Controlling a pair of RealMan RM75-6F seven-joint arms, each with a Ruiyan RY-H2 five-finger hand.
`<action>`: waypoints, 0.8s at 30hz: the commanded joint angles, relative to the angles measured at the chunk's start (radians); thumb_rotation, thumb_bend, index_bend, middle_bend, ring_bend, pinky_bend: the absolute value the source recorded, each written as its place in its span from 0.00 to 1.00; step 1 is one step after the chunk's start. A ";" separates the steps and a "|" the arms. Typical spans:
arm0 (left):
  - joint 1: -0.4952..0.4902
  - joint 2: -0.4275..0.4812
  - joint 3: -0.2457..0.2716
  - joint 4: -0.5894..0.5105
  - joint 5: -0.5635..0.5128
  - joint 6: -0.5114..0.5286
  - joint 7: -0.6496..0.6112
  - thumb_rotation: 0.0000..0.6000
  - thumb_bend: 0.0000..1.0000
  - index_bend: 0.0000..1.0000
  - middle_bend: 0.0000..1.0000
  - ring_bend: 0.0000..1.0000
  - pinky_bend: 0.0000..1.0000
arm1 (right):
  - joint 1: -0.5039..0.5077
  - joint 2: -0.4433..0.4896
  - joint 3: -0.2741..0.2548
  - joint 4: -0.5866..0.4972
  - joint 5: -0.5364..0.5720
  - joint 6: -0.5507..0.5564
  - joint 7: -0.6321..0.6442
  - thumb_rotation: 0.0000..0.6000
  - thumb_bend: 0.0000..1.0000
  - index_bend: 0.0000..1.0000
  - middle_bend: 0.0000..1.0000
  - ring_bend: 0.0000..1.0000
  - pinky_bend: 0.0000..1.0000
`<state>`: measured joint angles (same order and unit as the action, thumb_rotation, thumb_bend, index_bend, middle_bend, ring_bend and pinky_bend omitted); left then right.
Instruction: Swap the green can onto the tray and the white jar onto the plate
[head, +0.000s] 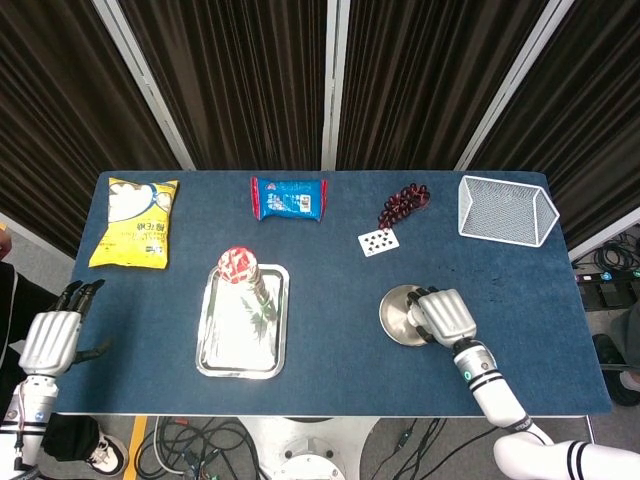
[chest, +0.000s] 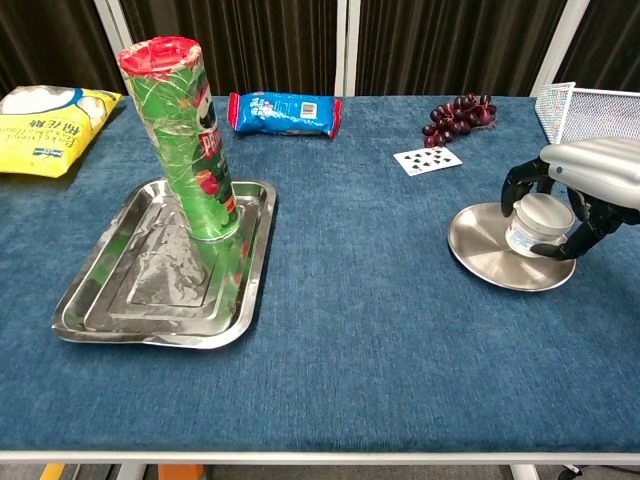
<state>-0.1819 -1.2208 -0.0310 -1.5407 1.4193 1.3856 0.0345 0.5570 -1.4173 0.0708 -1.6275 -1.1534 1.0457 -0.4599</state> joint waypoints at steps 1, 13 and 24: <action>0.002 0.001 0.000 0.000 0.000 0.000 -0.001 1.00 0.17 0.10 0.15 0.08 0.38 | 0.003 -0.001 -0.002 0.005 -0.006 -0.013 0.014 1.00 0.23 0.25 0.30 0.23 0.42; 0.034 0.009 0.013 -0.016 0.037 0.047 -0.019 1.00 0.17 0.10 0.16 0.08 0.38 | -0.064 0.072 -0.027 -0.062 -0.110 0.086 0.111 1.00 0.11 0.06 0.11 0.02 0.21; 0.098 -0.028 0.050 0.043 0.177 0.205 0.077 1.00 0.17 0.16 0.16 0.07 0.31 | -0.382 0.158 -0.146 0.023 -0.297 0.534 0.251 1.00 0.07 0.00 0.00 0.00 0.00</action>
<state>-0.0952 -1.2351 0.0160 -1.5179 1.5836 1.5720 0.0930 0.2724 -1.2888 -0.0359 -1.6496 -1.4024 1.4720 -0.2675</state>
